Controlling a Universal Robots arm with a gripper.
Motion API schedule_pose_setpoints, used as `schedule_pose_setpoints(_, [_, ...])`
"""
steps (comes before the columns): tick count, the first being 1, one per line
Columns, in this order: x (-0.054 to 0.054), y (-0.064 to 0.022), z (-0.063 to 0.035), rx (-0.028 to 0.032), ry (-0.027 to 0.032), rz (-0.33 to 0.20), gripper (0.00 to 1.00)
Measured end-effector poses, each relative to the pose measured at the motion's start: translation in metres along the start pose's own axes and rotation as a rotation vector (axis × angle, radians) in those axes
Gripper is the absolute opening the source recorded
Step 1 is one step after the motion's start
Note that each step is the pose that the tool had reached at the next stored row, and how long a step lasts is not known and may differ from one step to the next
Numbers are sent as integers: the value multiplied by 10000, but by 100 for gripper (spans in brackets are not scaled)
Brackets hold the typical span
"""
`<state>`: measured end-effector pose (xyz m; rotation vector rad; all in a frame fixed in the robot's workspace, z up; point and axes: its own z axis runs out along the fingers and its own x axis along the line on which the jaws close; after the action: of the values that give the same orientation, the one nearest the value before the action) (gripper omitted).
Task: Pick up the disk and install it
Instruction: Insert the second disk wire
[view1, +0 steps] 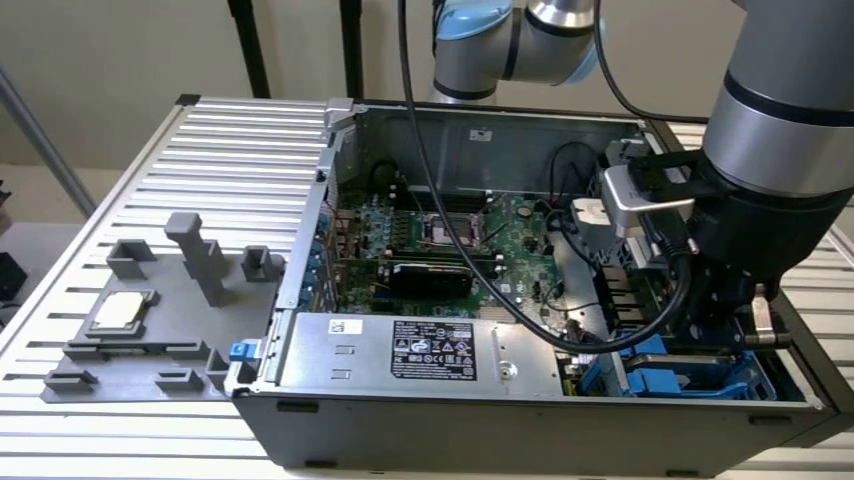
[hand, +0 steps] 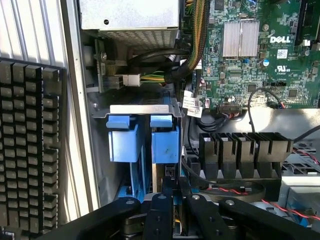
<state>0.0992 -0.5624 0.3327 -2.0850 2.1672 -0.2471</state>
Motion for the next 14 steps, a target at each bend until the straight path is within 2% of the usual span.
schedule_pose_setpoints(4, [-1,0,5,1,-15,2,18])
schedule_pose_setpoints(5, [0,0,2,1,-14,2,25])
schedule_pose_setpoints(6, [0,-2,-8,0,-11,2,25])
schedule_pose_setpoints(9, [2,9,-62,0,-31,5,25])
schedule_pose_setpoints(14, [8,89,-159,-1,-52,11,25])
